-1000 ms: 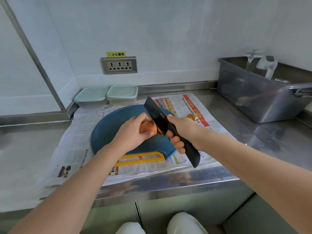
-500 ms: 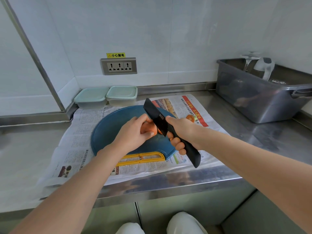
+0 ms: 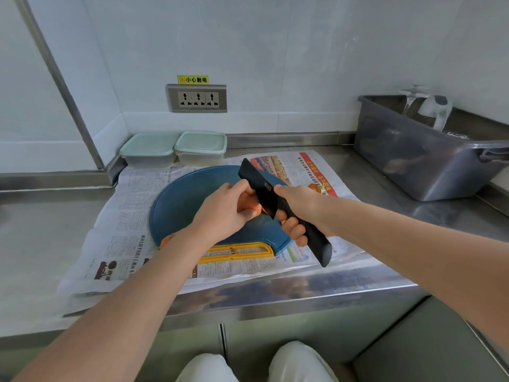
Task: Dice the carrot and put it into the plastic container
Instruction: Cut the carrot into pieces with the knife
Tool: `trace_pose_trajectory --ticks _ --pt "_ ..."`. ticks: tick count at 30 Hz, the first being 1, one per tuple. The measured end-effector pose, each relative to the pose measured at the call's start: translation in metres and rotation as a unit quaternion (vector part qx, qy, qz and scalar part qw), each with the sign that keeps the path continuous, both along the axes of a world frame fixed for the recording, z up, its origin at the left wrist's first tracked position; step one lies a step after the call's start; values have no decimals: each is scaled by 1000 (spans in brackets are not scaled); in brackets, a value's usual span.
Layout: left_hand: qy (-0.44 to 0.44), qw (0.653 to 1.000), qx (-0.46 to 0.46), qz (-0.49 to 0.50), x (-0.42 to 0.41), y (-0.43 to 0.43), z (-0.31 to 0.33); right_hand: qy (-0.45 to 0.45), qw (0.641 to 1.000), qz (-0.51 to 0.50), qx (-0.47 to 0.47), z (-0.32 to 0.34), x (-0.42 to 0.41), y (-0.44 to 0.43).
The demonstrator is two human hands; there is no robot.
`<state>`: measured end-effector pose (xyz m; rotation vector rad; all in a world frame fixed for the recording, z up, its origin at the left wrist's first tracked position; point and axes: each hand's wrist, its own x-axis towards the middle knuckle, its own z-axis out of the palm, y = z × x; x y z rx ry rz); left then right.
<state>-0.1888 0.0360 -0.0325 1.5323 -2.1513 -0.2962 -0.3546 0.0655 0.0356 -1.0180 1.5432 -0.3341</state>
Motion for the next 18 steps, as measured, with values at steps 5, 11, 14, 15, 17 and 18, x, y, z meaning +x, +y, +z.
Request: trace_pose_trajectory --ticks 5,11,14,15,17,18 --pt "9 1000 -1 -13 3 -3 -1 7 1000 -7 0 -4 6 -1" --pt "16 1000 -3 -23 4 -6 -2 16 1000 -18 -7 -13 12 -2" --pt "8 1000 -9 -20 3 -7 -3 12 1000 -15 2 -11 12 -5" --pt "8 1000 -10 -20 3 -7 -3 13 1000 -13 5 -11 12 -6" --pt "11 1000 -13 -21 3 -7 -4 19 1000 -11 5 -10 13 -8" --pt "12 1000 -11 -22 4 -6 -4 23 1000 -12 4 -10 14 -7"
